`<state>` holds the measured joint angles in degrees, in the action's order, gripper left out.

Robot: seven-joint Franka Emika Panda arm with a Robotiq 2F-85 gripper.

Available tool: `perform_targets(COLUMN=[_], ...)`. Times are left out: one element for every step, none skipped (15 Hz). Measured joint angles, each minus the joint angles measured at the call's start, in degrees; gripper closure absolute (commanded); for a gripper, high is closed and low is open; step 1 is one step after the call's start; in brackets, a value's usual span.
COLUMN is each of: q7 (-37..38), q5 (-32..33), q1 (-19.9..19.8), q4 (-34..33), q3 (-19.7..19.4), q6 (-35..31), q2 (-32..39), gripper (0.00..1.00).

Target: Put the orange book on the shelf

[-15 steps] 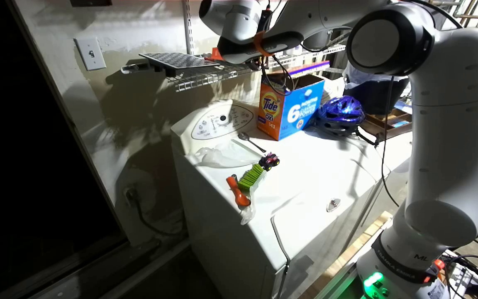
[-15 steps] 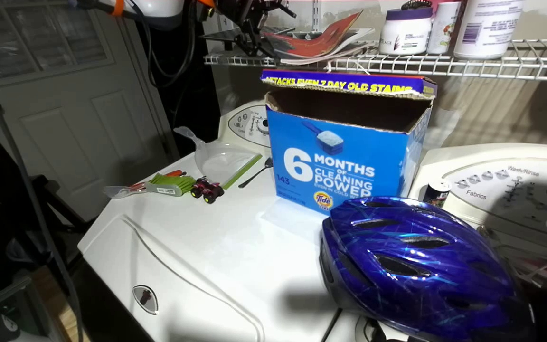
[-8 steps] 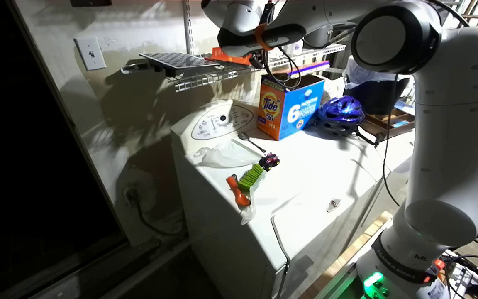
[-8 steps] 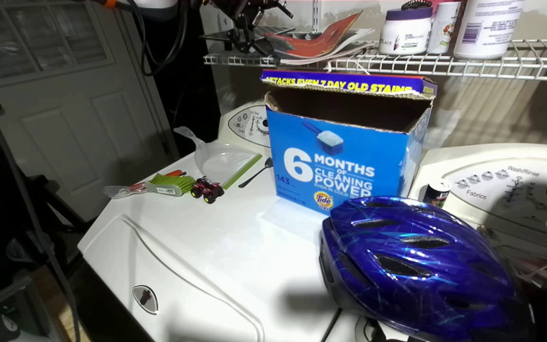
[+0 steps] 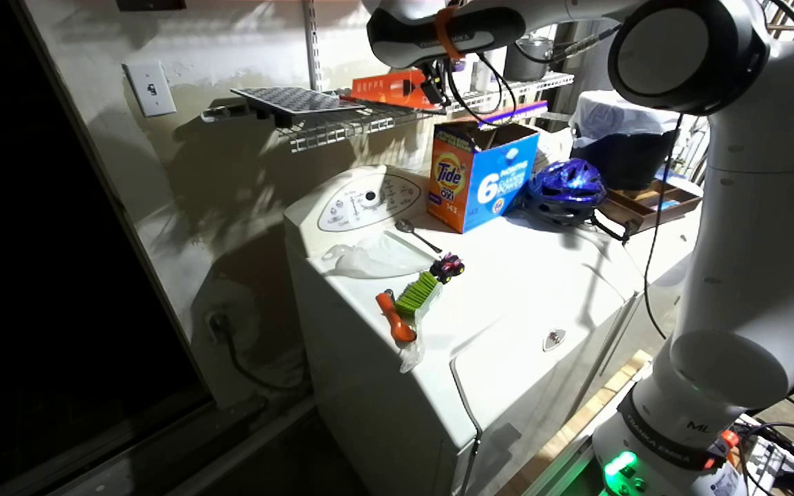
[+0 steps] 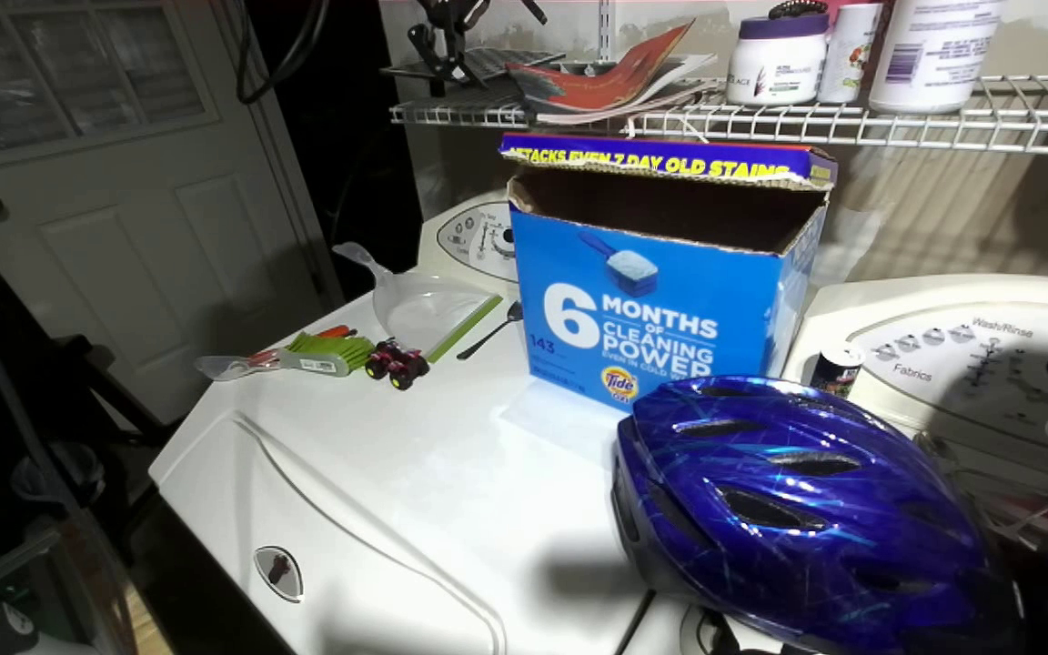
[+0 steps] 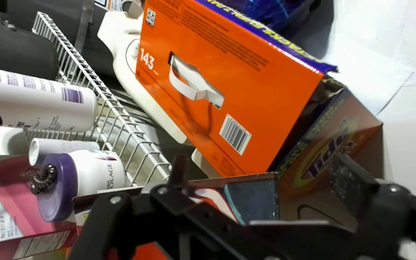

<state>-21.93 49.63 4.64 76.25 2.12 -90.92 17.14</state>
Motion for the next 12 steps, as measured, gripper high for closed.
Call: perform_targets(q7=[-1.07, -1.91, -2.48, -2.8, -3.02, -3.09, -3.13, -3.23, -3.42, -3.73, -4.09, -4.32], q5=[-0.99, -2.12, -3.63, -5.47, -7.52, -9.52, -11.52, -13.55, -15.47, -17.18, -18.65, -19.91], q1=[-0.09, -0.18, -0.34, -0.63, -1.03, -1.6, -2.33, -3.13, -3.95, -4.69, -5.33, -5.87], q4=[0.23, 0.46, 0.77, 1.14, 1.65, 2.0, 2.48, 3.13, 3.76, 4.54, 5.33, 6.29], q3=[0.0, 0.0, 0.03, 0.09, 0.1, 0.1, 0.07, -0.03, -0.17, -0.39, -0.63, -0.91], q6=[0.23, 0.29, 0.26, -0.06, -0.71, -1.72, -3.28, -4.97, -6.62, -8.29, -9.97, -11.9], q2=[-0.55, -1.06, -1.57, -2.12, -2.78, -3.33, -3.98, -4.69, -5.37, -6.13, -6.86, -7.72], gripper=[0.0, 0.0, 0.0, 0.0, 0.0, 0.0, 0.0, 0.0, 0.0, 0.0, 0.0, 0.0])
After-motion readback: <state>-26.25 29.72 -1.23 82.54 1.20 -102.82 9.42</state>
